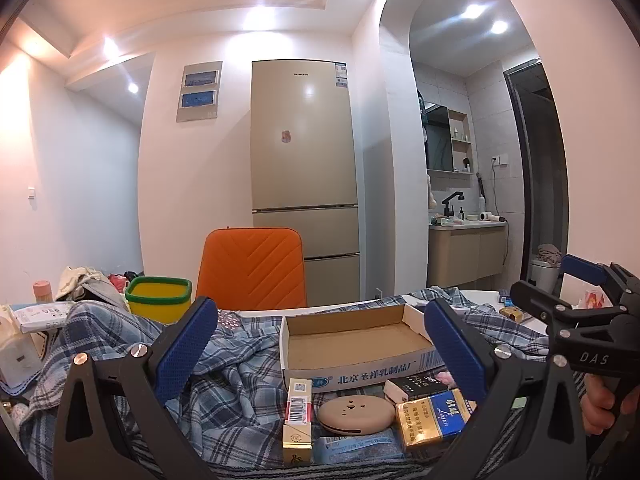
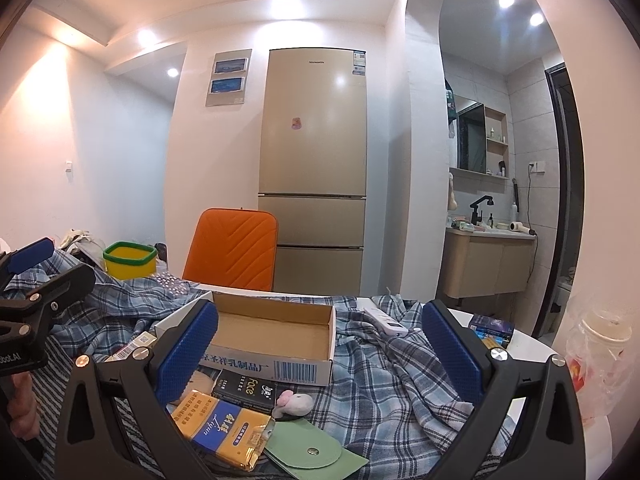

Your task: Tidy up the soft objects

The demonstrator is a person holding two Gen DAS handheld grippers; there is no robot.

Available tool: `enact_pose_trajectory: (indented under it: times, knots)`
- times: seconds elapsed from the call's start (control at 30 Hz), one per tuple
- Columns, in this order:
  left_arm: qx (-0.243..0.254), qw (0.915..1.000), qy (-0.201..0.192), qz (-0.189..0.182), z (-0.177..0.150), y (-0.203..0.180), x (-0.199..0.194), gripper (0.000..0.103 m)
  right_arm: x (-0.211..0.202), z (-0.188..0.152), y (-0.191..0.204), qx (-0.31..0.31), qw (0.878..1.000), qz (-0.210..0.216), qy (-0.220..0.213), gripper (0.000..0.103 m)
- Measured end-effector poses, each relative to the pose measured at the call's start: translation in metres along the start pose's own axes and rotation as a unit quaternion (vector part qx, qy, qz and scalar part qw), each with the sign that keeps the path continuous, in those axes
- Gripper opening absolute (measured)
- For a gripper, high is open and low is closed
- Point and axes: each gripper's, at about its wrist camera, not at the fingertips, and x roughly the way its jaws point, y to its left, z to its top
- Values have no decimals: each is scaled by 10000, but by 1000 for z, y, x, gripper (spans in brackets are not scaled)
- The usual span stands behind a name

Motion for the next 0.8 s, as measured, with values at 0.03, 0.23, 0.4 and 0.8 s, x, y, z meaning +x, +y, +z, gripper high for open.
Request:
enact_pose_trajectory:
  times: [0.03, 0.23, 0.4, 0.8]
  knots:
    - [20, 10000, 9, -8, 0, 0, 0, 103, -1, 0, -1, 13, 10000, 10, -25, 103]
    - [-66, 9995, 263, -172, 3, 1, 2, 103, -1, 4, -3, 60, 10000, 12, -8, 103]
    - [61, 9988, 444, -171, 1, -5, 5, 103, -2, 11, -13, 241, 9997, 8, 72, 103]
    - [18, 9869, 1493, -606, -7, -14, 22, 103, 24, 26, -33, 262, 9851, 808, 1492, 103]
